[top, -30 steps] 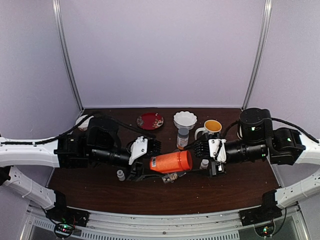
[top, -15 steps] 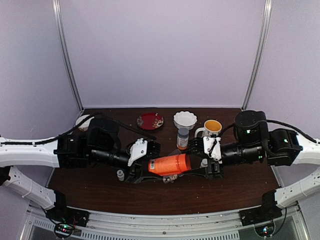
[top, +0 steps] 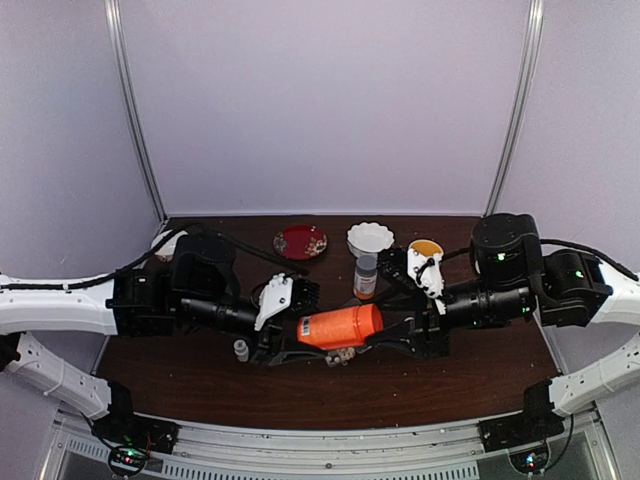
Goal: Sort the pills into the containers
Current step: Pass from the left arm to the right, then place the pill bottle at the center of the board, then adjust the pill container at the center of the board.
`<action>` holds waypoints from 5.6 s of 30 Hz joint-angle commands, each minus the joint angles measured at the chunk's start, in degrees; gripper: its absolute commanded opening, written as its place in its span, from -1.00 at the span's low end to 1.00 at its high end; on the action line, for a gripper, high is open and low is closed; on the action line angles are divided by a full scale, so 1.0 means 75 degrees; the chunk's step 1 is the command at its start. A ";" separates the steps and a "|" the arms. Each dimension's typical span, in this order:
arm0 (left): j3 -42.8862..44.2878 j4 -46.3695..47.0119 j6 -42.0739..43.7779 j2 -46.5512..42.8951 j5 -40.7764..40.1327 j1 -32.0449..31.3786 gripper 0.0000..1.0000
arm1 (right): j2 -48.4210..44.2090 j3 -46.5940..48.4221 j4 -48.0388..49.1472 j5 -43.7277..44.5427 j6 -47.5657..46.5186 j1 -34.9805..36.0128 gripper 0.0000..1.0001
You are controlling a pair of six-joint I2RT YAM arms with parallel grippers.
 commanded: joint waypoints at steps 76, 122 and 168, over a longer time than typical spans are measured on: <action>0.1064 -0.1074 -0.7120 0.2902 -0.4642 0.1094 0.36 | 0.3756 0.1567 -0.2702 0.0967 0.3678 -0.2106 -0.31; 0.0438 0.0118 -0.8090 0.4418 -0.2784 0.1361 0.19 | 0.6863 0.2413 -0.2382 0.1283 0.3799 -0.1779 -0.60; 0.0478 0.0382 -0.8017 0.5137 -0.2432 0.1546 -0.14 | 0.6364 0.2396 -0.2177 0.0536 0.3812 -0.1743 -0.91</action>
